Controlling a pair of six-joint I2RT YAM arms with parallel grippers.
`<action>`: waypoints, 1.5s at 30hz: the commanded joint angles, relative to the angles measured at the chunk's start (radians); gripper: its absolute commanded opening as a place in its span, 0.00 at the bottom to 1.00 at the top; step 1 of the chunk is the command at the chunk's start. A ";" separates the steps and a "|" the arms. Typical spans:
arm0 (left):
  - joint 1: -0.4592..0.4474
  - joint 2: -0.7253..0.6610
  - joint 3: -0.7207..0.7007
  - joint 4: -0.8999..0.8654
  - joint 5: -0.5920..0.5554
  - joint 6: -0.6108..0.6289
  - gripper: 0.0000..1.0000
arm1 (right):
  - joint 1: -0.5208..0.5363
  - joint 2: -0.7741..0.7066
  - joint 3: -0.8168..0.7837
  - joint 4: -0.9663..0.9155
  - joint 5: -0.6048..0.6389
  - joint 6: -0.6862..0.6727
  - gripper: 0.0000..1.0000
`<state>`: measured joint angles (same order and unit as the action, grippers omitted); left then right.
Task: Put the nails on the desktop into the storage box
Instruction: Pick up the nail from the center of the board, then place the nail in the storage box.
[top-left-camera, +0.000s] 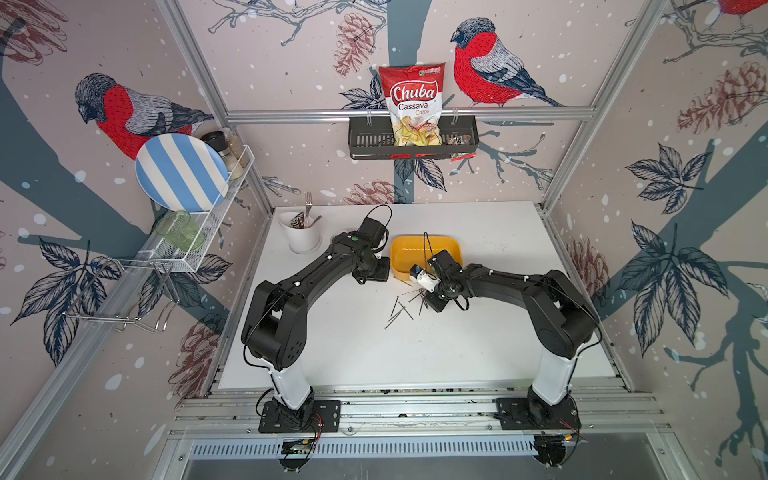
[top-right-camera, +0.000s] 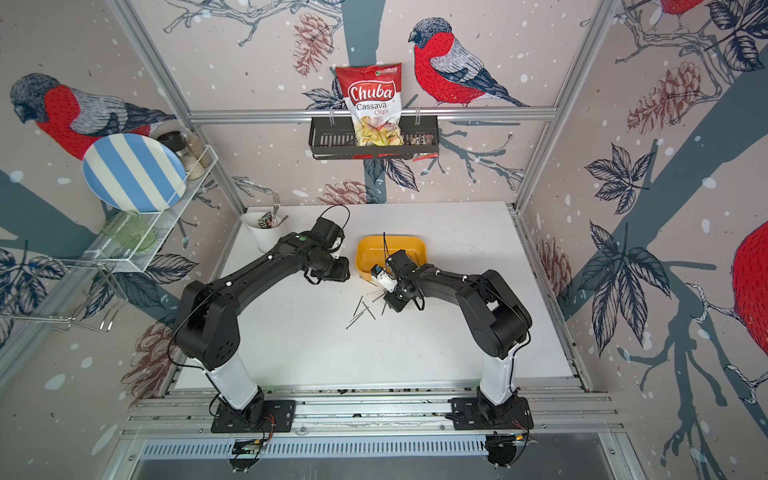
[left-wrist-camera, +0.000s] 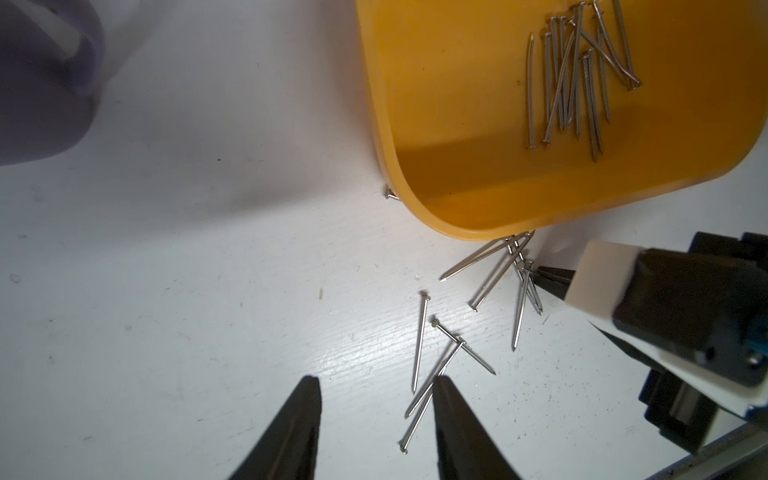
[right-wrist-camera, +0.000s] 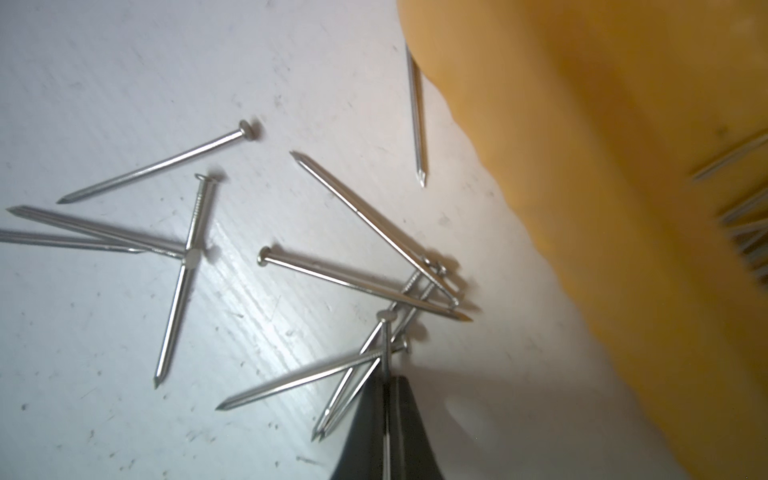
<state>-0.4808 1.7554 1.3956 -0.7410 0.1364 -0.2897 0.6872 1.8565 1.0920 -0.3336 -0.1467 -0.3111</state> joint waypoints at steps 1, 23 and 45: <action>0.005 -0.012 -0.011 0.015 0.013 -0.019 0.47 | 0.011 -0.005 -0.015 -0.127 -0.005 -0.008 0.02; 0.006 -0.081 -0.099 0.072 0.016 -0.071 0.47 | -0.211 -0.300 0.116 0.108 -0.194 0.457 0.00; 0.004 -0.134 -0.260 0.135 0.063 -0.111 0.47 | -0.275 0.107 0.264 0.109 -0.003 0.774 0.00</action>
<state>-0.4808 1.6352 1.1507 -0.6308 0.1879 -0.3931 0.4088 1.9396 1.3323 -0.2382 -0.1799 0.4454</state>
